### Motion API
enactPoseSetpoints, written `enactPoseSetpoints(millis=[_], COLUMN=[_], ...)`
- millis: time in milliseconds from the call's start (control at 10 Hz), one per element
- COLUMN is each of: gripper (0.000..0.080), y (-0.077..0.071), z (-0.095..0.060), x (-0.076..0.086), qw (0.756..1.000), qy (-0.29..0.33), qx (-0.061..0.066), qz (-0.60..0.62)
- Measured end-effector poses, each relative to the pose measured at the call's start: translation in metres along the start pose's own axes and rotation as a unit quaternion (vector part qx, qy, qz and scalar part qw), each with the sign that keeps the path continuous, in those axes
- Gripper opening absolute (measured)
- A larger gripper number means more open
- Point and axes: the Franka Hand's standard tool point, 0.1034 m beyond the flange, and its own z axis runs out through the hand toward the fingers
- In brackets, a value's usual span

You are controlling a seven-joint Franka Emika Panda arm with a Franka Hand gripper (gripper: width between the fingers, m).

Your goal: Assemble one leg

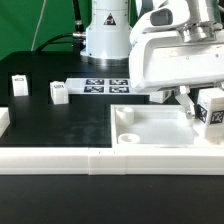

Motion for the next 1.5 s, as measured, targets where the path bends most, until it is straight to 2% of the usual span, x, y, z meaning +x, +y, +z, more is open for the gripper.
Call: enactPoseSetpoints(millis=[200,300,400,500,900,1300,1500], gripper=[0.0287,0.0505,0.0505,0.0627,0.0649,0.0649,0.0649], y=[0.0,0.0,0.0,0.0,0.001,0.009,0.006], z=[0.0,0.0,0.0,0.0,0.0,-0.026,-0.024], x=[0.0,0.0,0.0,0.0,0.001,0.025,0.022], qw=[1.0,1.0,1.0,1.0,1.0,1.0,1.0], qy=[0.0,0.0,0.0,0.0,-0.002,-0.011,-0.025], qx=[0.0,0.0,0.0,0.0,0.0,-0.001,0.003], qz=[0.0,0.0,0.0,0.0,0.0,-0.002,-0.003])
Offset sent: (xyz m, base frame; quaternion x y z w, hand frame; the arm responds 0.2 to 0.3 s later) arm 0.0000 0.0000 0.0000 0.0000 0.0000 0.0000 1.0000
